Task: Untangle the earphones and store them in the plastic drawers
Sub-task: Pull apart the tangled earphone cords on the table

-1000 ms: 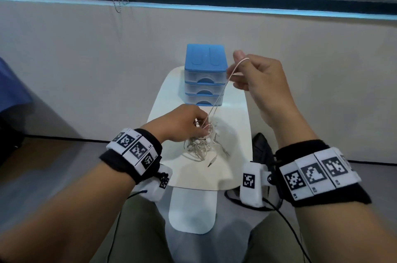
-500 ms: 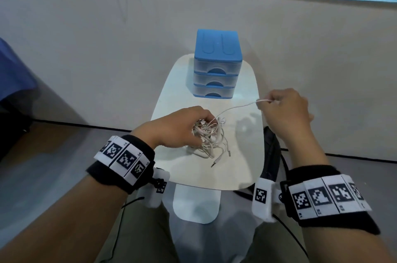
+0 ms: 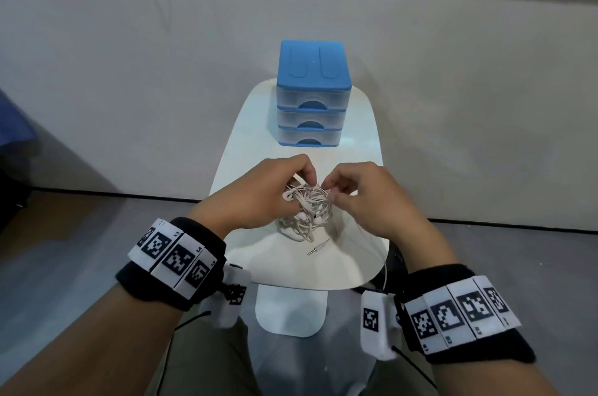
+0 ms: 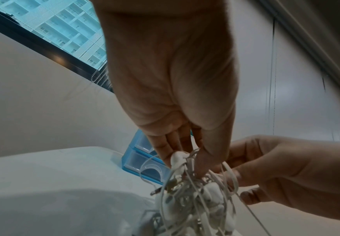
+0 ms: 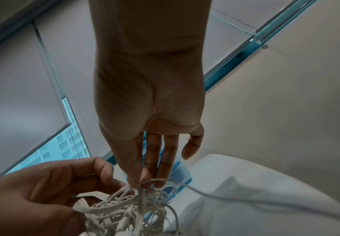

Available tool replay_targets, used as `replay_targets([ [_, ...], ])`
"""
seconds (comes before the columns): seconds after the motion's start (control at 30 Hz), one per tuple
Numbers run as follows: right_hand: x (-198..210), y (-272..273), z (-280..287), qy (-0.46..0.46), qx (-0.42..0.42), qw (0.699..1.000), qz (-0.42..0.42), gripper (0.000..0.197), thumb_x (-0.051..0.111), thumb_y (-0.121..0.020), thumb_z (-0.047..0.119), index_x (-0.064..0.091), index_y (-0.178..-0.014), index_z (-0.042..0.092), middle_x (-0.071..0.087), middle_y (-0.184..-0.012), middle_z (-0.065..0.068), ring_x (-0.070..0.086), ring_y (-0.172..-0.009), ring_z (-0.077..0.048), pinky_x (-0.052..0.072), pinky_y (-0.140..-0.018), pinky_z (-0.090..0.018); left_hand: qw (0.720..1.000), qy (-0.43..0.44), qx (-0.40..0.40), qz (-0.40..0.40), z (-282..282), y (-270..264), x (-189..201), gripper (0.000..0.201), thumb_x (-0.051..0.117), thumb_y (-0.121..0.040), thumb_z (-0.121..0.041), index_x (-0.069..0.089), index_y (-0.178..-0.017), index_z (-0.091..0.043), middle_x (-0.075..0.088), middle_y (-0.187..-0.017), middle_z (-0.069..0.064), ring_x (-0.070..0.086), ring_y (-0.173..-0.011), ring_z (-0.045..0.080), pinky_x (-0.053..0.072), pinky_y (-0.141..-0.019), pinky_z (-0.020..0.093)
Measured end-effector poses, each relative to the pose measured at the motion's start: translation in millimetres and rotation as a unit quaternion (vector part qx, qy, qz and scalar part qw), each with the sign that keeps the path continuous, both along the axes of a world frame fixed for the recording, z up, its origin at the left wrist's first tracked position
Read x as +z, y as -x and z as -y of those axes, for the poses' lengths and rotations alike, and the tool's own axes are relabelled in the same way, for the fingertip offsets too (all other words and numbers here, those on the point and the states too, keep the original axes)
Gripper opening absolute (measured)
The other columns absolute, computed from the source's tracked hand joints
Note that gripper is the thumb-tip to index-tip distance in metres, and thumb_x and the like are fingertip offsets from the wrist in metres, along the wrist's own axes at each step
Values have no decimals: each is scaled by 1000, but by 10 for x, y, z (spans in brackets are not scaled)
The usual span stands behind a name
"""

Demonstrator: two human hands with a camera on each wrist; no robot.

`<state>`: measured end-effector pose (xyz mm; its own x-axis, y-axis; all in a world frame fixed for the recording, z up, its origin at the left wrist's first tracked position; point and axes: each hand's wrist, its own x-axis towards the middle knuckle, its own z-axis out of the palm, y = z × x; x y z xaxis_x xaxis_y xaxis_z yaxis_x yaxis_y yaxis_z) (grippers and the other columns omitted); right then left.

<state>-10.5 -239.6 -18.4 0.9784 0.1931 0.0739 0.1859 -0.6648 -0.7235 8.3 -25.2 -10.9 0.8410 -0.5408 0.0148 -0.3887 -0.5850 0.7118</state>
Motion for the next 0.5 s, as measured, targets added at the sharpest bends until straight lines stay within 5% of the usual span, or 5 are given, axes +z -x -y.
replay_targets([
  [0.33,2,1,56,48,7,999,24,20,67,-89,5,74,-89,24,69,-80,10,64,-73,-7,47,-66,-16,996,-48,-6,75,-30,-39,-71,16,83,-82,-17,77,-96,-23,68,-110,-3,63,-94,13,52,-85,33],
  [0.4,18,-34,48,53,18,997,43,23,67,-88,2,75,-87,24,67,-81,11,61,-74,-5,45,-67,-11,995,-56,-10,80,-27,-45,-84,15,83,-82,-16,76,-93,-23,68,-110,-5,61,-90,6,50,-82,24],
  [0.5,39,-78,25,34,32,998,52,22,70,-88,4,72,-87,26,67,-80,10,60,-75,-9,48,-69,-17,994,-62,-20,88,-21,-51,-95,16,80,-83,-10,75,-91,-23,68,-108,-6,56,-86,-5,41,-76,10],
])
